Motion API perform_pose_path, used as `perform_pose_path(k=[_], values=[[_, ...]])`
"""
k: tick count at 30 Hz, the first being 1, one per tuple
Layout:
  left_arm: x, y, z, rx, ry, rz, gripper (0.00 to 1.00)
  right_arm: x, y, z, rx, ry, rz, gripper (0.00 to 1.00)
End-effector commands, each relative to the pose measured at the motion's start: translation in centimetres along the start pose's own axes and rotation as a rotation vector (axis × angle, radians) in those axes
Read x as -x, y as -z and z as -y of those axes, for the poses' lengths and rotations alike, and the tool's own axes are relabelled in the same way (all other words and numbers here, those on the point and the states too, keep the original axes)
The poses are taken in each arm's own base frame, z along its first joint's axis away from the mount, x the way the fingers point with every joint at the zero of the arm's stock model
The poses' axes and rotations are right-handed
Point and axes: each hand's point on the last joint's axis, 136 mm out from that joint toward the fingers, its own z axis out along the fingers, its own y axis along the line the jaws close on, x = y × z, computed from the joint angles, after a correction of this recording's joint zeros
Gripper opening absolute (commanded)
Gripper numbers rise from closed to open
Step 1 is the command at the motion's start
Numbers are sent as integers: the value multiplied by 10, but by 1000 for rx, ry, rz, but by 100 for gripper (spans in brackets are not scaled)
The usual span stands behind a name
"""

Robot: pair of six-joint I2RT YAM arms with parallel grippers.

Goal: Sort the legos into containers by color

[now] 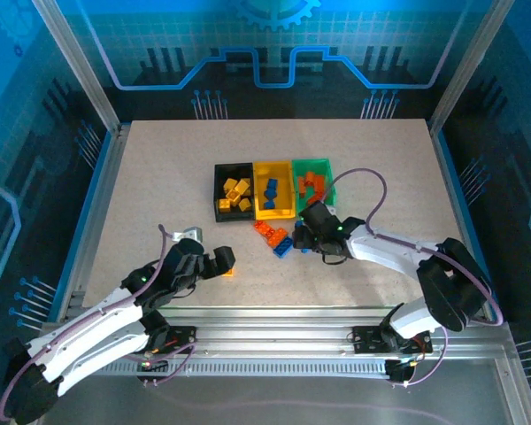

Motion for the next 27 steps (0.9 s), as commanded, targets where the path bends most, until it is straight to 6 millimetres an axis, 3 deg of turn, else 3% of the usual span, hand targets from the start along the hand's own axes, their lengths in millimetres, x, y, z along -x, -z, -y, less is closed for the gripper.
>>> perform_pose_path(k=[1,7,11,16,20,27], values=[[-3,-1,-1,-11,8,-10,99,9,-4,-14,45,-37,48,82],[-4,-2,-2,-8,8,-10,99,4,-15,-3,-16,-27,25,80],[-3,-2,-3,-7,12,-9,99,-7,-19,7,-49,-35,-8,75],[-5,-3,-5,0,11,-14,99,-23,-9,29,-86,-59,-18,68],[-7,-4,-6,-3,15,-16,99,-27,5,40,-88,-63,1,68],[-7,-6,-5,-10,20,-18,99,-6,6,13,-3,63,33,83]])
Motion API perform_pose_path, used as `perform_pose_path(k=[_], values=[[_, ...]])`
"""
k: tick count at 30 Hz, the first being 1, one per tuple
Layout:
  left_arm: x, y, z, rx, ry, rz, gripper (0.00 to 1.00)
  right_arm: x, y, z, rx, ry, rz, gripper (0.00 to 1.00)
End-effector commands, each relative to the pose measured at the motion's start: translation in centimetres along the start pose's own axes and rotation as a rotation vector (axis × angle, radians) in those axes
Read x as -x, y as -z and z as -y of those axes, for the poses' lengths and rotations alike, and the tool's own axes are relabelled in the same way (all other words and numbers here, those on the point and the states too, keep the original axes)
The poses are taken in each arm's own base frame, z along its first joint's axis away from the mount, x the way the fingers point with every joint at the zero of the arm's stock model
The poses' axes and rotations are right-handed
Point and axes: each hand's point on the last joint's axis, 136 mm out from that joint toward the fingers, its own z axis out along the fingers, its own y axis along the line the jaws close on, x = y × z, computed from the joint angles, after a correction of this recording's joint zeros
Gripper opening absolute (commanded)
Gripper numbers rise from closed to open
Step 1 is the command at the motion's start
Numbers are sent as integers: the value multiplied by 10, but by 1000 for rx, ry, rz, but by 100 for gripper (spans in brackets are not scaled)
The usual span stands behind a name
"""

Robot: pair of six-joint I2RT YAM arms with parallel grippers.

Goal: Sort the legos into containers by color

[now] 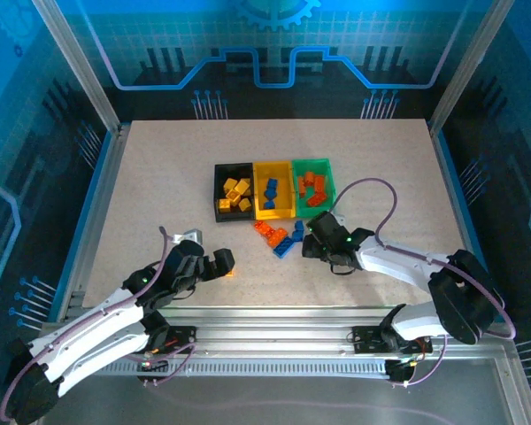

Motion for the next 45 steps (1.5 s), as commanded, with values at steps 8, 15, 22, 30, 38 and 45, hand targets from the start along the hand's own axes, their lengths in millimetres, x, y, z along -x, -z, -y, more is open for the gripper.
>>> perform_pose_path(k=[8,15,22,30,38,45], values=[[-5,-3,-4,-4,23,-16,99,16,-30,-15,10,106,-40,71],[-3,-4,-4,-9,25,-11,99,12,-33,-14,10,156,-33,52],[-5,-6,-5,-10,33,-20,99,10,-20,-13,36,197,-16,36],[-8,-7,-9,-9,38,-28,99,32,55,-67,231,299,85,35],[-11,-7,-11,-7,50,-39,99,112,60,-157,249,334,213,37],[-13,-3,-11,-16,61,-52,99,184,-11,-162,57,217,186,37]])
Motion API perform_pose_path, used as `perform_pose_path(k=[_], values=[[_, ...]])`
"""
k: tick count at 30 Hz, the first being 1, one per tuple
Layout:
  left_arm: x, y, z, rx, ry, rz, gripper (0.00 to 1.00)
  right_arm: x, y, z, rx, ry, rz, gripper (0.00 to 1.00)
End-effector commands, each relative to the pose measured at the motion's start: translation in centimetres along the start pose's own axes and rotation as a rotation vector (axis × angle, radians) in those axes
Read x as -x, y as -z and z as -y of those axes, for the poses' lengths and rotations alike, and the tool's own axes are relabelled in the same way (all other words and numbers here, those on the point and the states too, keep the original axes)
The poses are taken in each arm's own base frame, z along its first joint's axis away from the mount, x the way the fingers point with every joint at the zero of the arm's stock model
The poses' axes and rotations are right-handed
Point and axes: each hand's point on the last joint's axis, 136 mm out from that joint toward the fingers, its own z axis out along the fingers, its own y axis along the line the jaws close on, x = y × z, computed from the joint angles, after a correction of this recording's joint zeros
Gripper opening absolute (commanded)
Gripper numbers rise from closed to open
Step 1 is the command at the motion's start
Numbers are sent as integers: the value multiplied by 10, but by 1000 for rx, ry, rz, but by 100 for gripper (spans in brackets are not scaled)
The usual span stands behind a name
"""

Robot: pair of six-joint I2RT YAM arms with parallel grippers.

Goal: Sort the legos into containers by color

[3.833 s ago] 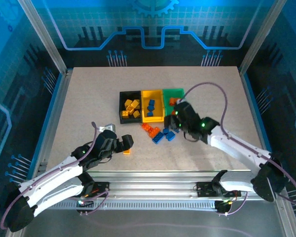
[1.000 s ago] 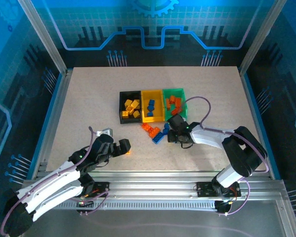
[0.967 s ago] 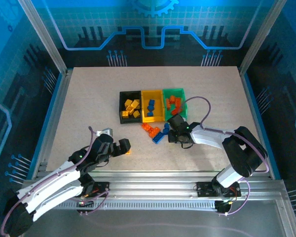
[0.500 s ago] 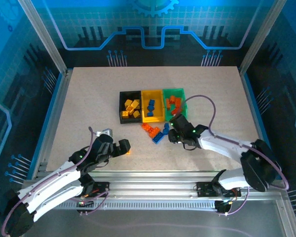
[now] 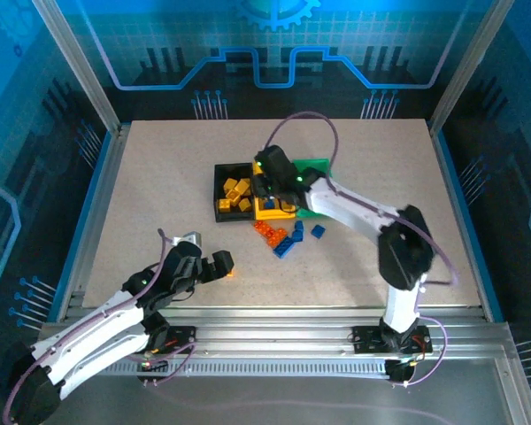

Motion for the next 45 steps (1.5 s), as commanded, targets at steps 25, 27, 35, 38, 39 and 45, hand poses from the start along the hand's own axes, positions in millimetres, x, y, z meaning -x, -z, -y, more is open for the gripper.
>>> perform_pose_path(k=[25,27,35,38,39,45], values=[[-12,-24,3,185,-244,-176,93,-23,24,35,-97,-59,-23,74],[-14,-33,1,226,-280,-189,89,-33,32,41,-92,-68,-21,74],[-18,-55,-4,368,-395,-210,74,-57,64,69,-87,-108,21,74],[-23,-60,-10,422,-441,-218,69,-60,72,76,-82,-128,37,74],[-26,-61,-11,437,-453,-222,66,-60,74,78,-82,-132,43,74],[-41,-65,-22,523,-522,-248,53,-62,82,89,-84,-158,68,74]])
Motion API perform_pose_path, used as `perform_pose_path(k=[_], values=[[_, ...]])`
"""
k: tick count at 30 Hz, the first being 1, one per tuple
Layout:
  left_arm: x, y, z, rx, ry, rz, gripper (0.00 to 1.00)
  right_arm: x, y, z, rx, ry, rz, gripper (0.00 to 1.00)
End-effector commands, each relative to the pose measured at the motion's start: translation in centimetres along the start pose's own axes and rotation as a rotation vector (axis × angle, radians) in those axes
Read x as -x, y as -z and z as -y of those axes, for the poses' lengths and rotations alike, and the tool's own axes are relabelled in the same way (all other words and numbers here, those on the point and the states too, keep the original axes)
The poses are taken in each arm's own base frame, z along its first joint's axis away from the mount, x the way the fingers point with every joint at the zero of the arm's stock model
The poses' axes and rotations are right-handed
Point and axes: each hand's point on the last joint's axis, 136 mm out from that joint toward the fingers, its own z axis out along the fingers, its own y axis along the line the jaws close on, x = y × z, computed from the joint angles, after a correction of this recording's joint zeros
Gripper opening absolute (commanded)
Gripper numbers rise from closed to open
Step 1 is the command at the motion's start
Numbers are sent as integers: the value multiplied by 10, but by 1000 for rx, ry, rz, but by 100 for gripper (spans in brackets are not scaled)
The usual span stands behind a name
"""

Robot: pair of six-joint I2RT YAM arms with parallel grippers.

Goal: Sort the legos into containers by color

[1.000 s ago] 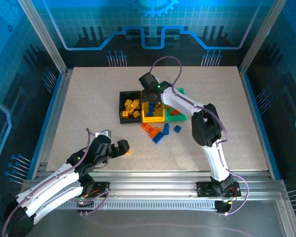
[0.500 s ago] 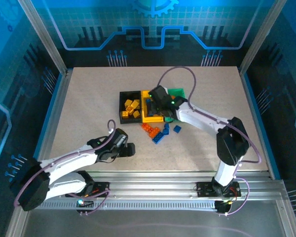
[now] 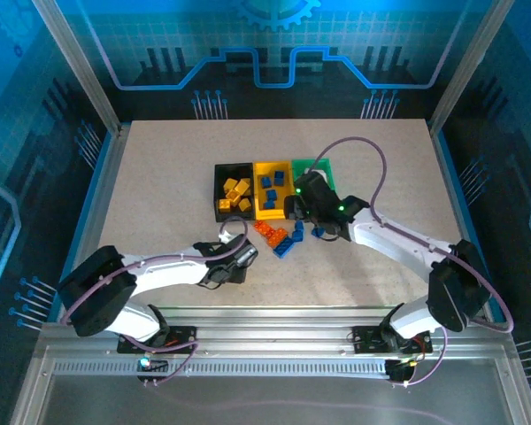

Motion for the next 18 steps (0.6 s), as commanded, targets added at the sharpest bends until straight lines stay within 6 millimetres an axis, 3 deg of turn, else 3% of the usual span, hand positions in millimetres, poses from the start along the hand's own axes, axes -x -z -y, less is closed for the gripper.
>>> perform_pose_path(k=[1,5,10,14,18], values=[[-14,-7,-13,106,-47,-26,49,10,6,6,5,-49,47,74],[-16,-6,-12,109,-50,-18,41,9,7,10,0,-58,50,74],[-2,8,-8,83,-32,31,36,10,9,12,0,-61,57,74],[34,41,-1,33,-6,149,37,7,12,14,6,-74,61,74],[91,77,4,-68,88,271,38,1,14,17,11,-84,53,74]])
